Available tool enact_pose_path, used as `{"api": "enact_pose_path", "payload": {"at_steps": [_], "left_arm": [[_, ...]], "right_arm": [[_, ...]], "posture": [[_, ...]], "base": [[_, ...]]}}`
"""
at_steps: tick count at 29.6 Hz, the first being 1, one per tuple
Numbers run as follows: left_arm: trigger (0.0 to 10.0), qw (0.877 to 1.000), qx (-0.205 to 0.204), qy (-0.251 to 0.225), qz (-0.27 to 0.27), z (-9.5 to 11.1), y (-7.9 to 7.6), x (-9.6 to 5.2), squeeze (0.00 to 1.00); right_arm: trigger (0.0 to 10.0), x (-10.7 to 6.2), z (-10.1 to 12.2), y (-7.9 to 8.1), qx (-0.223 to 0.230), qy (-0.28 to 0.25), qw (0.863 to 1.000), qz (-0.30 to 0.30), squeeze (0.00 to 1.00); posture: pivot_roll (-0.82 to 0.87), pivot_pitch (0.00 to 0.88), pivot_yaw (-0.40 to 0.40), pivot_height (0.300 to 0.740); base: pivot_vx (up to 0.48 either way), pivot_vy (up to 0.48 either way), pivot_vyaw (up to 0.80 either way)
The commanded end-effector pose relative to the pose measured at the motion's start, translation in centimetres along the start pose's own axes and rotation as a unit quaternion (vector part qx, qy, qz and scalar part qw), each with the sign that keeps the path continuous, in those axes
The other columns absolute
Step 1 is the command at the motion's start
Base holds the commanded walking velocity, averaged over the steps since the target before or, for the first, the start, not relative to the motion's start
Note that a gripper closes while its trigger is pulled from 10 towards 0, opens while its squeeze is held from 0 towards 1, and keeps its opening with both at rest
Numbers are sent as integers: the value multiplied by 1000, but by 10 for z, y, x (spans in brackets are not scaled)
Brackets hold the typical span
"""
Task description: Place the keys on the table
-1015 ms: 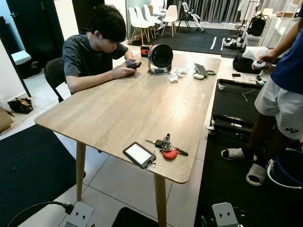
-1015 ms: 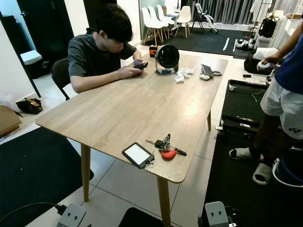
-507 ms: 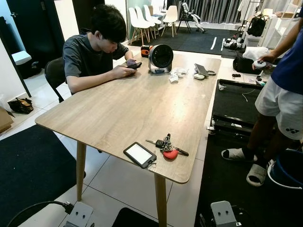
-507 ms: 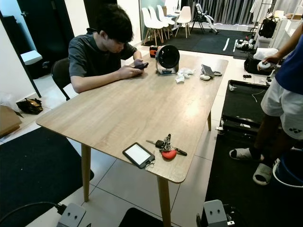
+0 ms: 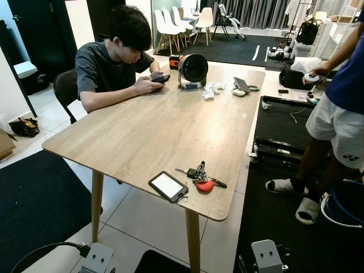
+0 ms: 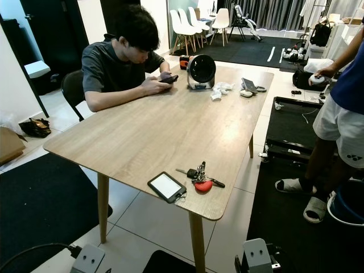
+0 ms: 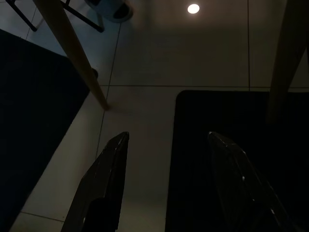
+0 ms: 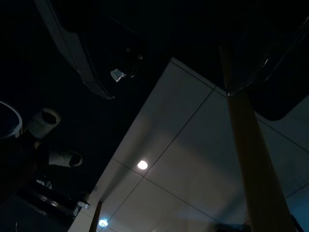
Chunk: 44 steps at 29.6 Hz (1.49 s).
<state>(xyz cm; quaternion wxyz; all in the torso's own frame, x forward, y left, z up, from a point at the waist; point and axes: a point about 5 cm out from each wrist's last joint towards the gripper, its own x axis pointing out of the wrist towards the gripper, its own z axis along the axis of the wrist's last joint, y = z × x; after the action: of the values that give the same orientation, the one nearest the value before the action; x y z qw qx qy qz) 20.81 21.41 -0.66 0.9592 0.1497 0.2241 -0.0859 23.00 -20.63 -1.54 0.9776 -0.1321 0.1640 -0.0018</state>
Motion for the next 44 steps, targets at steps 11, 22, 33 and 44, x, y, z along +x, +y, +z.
{"api": "enact_pose_path", "payload": {"at_steps": [11,22,33,44], "left_arm": [[10000,1000,1,12,-1,-8,-2,-2,0],[10000,1000,1,12,0,-8,-2,-2,0],[10000,1000,1,12,1,-9,-2,-3,0],[10000,1000,1,13,4,-10,0,-3,0]], "right_arm": [[10000,-3,-6,3,-7,10,1000,8,0],[10000,-3,-7,4,-7,12,1000,10,0],[10000,-4,-9,7,-2,14,1000,21,0],[10000,-4,-9,8,0,14,1000,22,0]], "posture": [[33,99,32,740],[36,104,32,740],[42,110,34,740],[47,113,34,740]], "base": [[0,0,0],[0,0,0],[0,0,459],[0,0,800]]}}
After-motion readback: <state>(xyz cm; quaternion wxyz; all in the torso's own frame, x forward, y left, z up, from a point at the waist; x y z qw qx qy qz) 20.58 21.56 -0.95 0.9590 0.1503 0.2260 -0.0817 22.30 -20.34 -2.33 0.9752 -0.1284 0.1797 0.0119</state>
